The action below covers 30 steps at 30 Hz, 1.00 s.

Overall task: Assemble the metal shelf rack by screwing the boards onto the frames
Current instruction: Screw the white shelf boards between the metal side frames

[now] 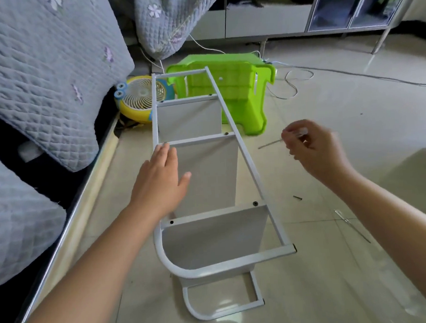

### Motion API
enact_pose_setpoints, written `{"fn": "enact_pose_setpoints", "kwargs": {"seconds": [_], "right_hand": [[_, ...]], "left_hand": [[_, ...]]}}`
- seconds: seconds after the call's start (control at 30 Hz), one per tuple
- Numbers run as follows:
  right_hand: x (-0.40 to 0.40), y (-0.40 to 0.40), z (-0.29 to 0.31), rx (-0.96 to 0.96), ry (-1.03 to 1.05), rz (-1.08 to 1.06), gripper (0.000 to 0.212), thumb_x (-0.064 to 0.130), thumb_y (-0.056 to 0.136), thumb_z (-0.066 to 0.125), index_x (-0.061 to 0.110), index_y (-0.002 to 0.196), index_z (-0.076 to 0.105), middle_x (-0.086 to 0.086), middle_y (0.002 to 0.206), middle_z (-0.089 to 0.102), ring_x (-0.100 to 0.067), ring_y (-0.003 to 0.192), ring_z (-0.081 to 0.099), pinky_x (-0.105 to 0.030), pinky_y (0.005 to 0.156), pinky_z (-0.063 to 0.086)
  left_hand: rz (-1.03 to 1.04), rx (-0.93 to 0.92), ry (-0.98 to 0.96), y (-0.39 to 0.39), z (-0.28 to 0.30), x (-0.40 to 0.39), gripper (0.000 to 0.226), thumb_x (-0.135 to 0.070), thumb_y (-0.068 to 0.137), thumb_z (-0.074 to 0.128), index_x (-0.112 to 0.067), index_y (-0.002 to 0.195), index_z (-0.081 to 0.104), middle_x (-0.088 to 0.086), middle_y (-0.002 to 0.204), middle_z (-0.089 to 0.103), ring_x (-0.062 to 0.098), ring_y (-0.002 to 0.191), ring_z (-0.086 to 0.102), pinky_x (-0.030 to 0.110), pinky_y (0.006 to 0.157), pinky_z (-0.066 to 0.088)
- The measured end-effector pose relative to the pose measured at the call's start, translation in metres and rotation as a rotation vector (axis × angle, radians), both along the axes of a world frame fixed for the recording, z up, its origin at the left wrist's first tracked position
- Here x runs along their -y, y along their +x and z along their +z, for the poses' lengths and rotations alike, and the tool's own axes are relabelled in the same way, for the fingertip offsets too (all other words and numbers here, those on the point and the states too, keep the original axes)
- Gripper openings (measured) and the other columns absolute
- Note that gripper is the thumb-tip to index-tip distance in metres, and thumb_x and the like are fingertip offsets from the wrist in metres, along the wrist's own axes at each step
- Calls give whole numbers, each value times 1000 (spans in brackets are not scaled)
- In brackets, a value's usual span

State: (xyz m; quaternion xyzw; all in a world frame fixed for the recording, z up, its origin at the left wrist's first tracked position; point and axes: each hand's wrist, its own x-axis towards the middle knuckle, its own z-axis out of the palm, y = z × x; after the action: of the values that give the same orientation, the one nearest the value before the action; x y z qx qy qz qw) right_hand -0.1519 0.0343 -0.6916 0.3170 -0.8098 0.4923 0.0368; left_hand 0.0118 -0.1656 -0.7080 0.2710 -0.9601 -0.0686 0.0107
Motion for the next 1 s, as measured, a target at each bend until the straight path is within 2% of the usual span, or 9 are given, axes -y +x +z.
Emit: {"fn": "enact_pose_setpoints", "kwargs": {"seconds": [0.03,0.1,0.2,0.33,0.47,0.53,0.67,0.77,1.0], "right_hand": [[10,-2,4,-30,-27,20,22,37,74,54,19,85,55,-17,67,61,-33,59,56,-42,61,49],[30,-6,12,-111,-24,45,26,34,75,54,11,88,57,-23,64,58,-39,60,58,-42,60,49],[53,-13,16,-164,36,73,30,28,76,53,2,90,59,-19,67,60,-39,62,60,-44,61,51],[69,-28,16,-190,109,76,11,9,88,55,-1,93,56,-20,75,62,-39,66,60,-48,64,50],[78,-35,24,-178,174,68,8,6,91,49,0,95,52,-1,65,51,-32,68,57,-46,67,50],[83,-32,29,-178,232,109,5,5,91,48,3,93,51,6,63,47,-24,69,53,-43,69,48],[87,-27,35,-233,310,135,8,5,91,47,-1,95,52,-3,71,51,-28,70,54,-44,70,47],[86,-27,39,-234,306,112,7,4,91,47,0,94,52,4,65,47,-27,68,52,-41,68,45],[87,-22,47,-283,400,133,11,6,91,49,-3,96,52,-11,72,57,-32,68,55,-40,70,45]], "left_hand": [[20,-6,-14,-8,1,4,62,-35,99,33,-5,147,9,8,157,2,18,145,0,34,114,11],[47,-12,-41,-24,3,12,59,-32,99,31,-3,146,12,10,156,6,19,145,2,35,114,13],[84,49,-42,-36,0,23,55,-32,99,27,-4,145,16,8,156,10,18,145,4,36,114,14],[38,111,-35,-36,-7,35,51,-31,99,27,-5,143,20,7,152,19,18,143,12,34,112,18],[-23,65,-33,-34,3,45,36,-30,99,28,-9,126,42,5,135,41,21,129,34,31,100,28],[-45,20,-37,-36,1,53,40,-30,100,27,-9,132,38,6,143,35,20,135,27,31,104,25],[-82,8,-3,-44,-11,61,50,-31,100,22,-10,146,18,2,156,12,14,144,4,34,114,12],[-87,17,26,-46,-15,61,50,-33,101,20,-10,145,21,0,156,13,14,145,3,32,114,12],[-96,31,7,-46,-13,60,50,-34,101,20,-9,145,20,2,156,14,15,145,3,31,114,12]]}}
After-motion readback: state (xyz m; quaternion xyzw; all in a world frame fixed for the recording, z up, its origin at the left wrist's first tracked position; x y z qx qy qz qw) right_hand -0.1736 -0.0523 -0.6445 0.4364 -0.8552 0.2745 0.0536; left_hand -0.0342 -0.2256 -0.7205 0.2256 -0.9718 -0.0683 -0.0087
